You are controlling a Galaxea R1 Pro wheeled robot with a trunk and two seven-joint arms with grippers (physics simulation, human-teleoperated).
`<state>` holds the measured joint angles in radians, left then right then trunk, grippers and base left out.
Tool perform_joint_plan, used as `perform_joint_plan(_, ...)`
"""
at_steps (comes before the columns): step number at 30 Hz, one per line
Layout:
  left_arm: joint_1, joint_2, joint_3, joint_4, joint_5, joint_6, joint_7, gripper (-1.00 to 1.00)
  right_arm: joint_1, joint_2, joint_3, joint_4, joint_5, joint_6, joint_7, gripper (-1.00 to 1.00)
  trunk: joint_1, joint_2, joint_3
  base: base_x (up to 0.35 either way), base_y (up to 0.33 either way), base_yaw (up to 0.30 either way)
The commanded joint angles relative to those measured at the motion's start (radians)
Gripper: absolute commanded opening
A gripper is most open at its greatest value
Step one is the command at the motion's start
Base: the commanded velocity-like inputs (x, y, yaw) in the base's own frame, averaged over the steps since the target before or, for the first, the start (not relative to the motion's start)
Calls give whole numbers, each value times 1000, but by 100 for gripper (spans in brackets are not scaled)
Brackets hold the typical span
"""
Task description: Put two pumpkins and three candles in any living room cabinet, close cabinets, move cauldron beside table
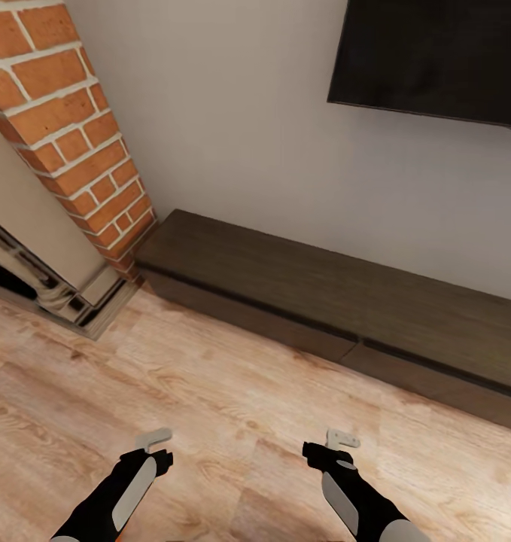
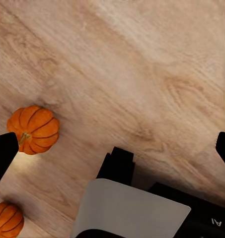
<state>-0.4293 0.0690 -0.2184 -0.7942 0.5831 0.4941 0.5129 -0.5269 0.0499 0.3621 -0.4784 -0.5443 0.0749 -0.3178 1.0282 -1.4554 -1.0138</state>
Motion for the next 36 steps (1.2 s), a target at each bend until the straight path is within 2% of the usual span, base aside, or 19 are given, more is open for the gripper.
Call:
perform_joint_plan(1, 0, 2, -6, -2, 11, 1, 10, 100, 0, -1, 8, -2, -5, 5, -9, 100, 0, 0, -1, 0, 0, -261)
perform_joint_plan(36, 0, 2, -6, -2, 9, 1, 10, 100, -1, -1, 6, -2, -6, 2, -9, 100, 0, 0, -28, 0, 45, -261)
